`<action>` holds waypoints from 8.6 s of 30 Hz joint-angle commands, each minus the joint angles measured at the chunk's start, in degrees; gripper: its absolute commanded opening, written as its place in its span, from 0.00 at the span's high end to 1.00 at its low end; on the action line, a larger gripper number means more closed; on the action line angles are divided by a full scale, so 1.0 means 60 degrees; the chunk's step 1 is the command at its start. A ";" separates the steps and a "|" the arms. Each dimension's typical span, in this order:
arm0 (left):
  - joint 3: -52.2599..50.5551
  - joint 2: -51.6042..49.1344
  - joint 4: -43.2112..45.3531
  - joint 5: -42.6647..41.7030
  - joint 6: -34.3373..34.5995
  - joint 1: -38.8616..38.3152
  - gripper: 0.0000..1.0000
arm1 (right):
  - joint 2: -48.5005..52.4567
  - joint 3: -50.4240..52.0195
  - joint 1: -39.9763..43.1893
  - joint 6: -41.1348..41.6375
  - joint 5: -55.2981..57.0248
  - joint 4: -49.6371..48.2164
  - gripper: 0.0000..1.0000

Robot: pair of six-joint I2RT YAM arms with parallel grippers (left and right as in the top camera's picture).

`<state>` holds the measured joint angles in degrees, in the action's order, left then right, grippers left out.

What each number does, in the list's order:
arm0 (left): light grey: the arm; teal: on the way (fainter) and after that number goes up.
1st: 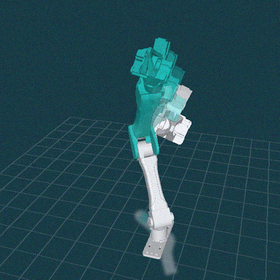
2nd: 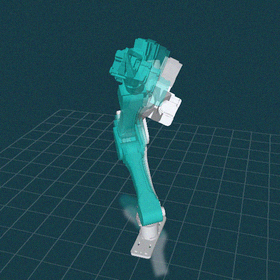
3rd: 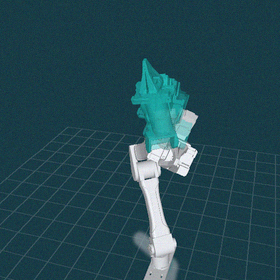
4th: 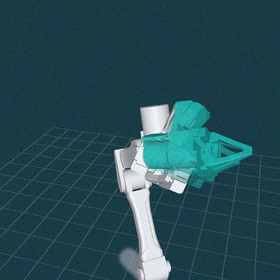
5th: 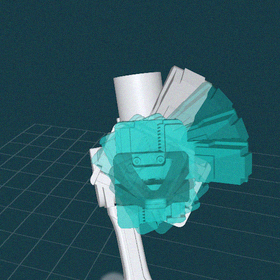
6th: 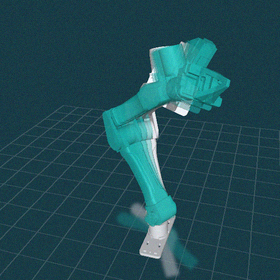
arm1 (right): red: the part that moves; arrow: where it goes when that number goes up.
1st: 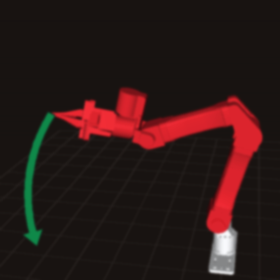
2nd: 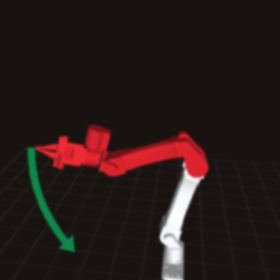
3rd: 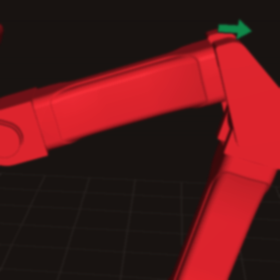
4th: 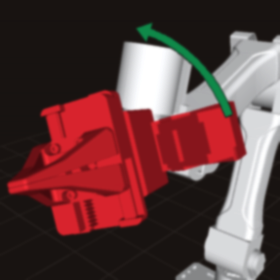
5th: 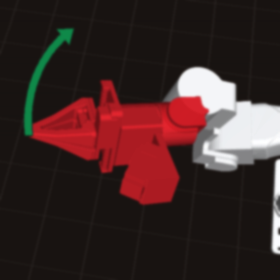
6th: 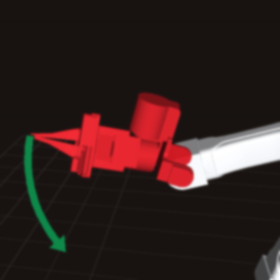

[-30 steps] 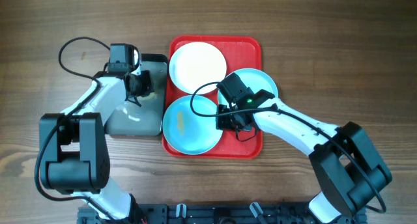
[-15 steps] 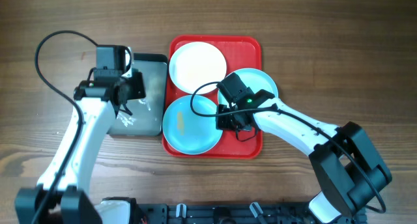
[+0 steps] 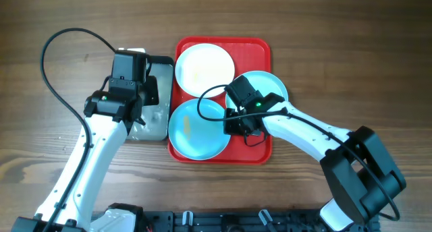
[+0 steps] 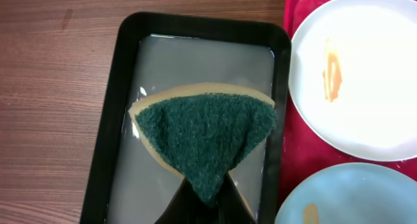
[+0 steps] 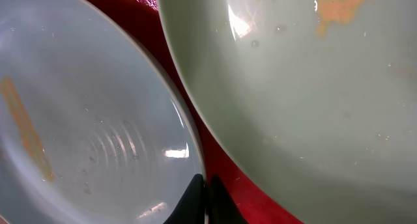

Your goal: Clean dirty plates on tray and stack at the side

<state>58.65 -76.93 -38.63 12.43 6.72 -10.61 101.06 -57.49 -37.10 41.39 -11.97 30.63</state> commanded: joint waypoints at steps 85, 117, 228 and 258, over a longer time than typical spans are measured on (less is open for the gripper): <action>-0.0546 -0.0328 0.0178 -0.2583 0.0419 0.0189 0.96 | -0.0933 0.0703 -0.0029 0.0612 0.0251 0.0284 0.96; -0.0546 -0.2823 -0.0091 -0.3752 0.2626 -0.1854 0.96 | -0.0933 0.0710 -0.0029 0.0619 0.0302 0.0018 0.96; -0.1348 -0.1654 0.0208 -0.2739 0.2918 -0.2084 0.96 | -0.0313 0.0710 -0.0029 0.0667 -0.0412 -0.0820 0.96; -0.1362 -0.4703 0.0903 -0.5224 0.2208 -0.3016 0.94 | -0.0313 0.0714 -0.0029 0.0616 -0.0517 -0.0812 0.96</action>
<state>53.60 -99.92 -33.01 -11.79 20.64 -26.30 98.37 -52.93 -36.82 44.99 -11.40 27.73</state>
